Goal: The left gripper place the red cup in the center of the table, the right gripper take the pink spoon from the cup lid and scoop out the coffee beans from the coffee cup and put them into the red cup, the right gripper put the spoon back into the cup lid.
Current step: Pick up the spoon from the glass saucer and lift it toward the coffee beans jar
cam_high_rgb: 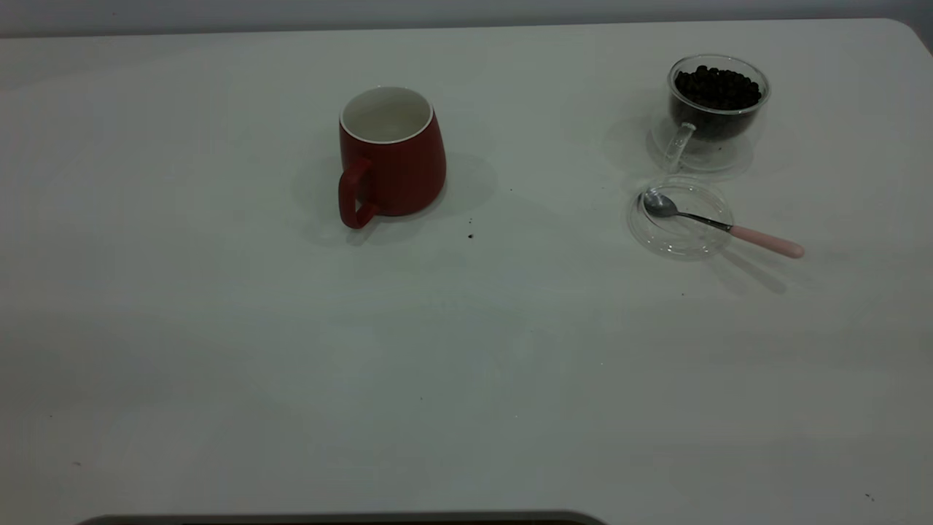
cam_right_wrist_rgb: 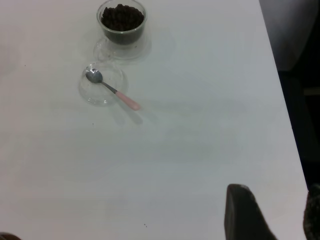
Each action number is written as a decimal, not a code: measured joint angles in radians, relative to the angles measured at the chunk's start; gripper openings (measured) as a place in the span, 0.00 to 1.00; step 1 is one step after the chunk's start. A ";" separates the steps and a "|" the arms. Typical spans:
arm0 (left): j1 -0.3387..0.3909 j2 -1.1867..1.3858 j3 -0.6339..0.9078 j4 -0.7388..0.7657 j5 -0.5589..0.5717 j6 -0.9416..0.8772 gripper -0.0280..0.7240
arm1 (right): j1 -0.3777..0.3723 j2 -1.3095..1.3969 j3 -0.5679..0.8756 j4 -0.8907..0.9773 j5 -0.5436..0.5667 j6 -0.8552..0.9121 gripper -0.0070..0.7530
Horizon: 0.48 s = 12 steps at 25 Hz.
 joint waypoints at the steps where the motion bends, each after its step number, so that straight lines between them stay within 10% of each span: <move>1: 0.000 -0.002 0.008 -0.011 -0.001 0.000 0.79 | 0.000 0.000 0.000 0.000 0.000 0.000 0.44; 12: 0.000 -0.003 0.046 -0.027 -0.032 0.031 0.79 | 0.000 0.000 0.000 0.000 0.000 0.000 0.44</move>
